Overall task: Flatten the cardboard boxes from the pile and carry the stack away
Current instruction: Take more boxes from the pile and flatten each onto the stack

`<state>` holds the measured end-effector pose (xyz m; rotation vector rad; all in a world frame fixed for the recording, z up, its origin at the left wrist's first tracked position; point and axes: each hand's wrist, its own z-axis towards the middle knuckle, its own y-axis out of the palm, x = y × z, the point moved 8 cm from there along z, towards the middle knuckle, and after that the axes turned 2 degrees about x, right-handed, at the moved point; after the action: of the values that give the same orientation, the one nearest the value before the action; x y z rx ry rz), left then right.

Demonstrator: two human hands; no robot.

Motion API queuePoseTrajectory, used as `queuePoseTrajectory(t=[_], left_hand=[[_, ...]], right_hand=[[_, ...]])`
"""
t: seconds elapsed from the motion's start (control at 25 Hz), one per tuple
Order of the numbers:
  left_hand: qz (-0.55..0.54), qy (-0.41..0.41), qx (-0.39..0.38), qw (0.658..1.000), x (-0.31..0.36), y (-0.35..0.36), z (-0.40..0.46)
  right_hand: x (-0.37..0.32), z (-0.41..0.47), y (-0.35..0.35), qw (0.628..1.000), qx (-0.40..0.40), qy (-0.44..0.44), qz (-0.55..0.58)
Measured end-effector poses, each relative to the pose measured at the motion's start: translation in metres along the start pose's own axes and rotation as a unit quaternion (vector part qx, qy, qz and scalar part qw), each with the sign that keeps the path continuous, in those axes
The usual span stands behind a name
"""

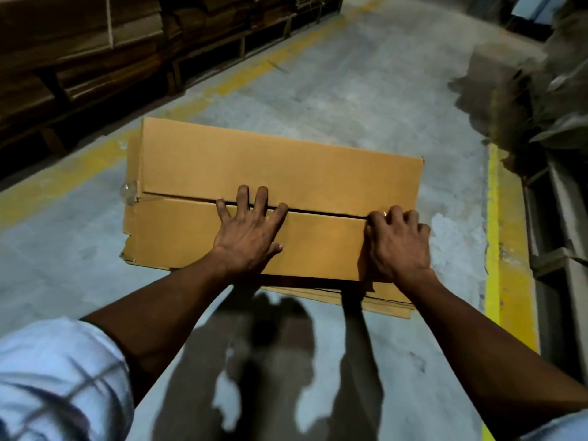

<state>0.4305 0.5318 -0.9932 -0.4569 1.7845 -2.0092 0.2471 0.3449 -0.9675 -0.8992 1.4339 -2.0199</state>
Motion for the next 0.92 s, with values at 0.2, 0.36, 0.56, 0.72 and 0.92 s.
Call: queuePoseTrajectory(t=[0.2, 0.36, 0.56, 0.72, 0.92], left_hand=[[0.005, -0.02, 0.008, 1.0, 0.005, -0.004, 0.005], [0.015, -0.041, -0.002, 0.999, -0.002, -0.004, 0.014], [0.019, -0.035, -0.001, 0.999, 0.001, 0.001, 0.015], [0.021, -0.036, 0.003, 0.999, -0.002, 0.0, 0.019], [0.02, -0.041, 0.007, 0.999, -0.002, 0.004, 0.012]], right_hand=[[0.037, 0.007, 0.022, 0.917, 0.024, 0.193, 0.348], [0.099, 0.005, 0.036, 0.883, 0.102, 0.325, 0.322], [0.145, -0.007, 0.082, 0.83, 0.04, 0.419, 0.367], [0.086, -0.007, 0.107, 0.601, -0.066, 0.454, 0.654], [0.075, -0.017, 0.12, 0.491, -0.162, 0.453, 0.727]])
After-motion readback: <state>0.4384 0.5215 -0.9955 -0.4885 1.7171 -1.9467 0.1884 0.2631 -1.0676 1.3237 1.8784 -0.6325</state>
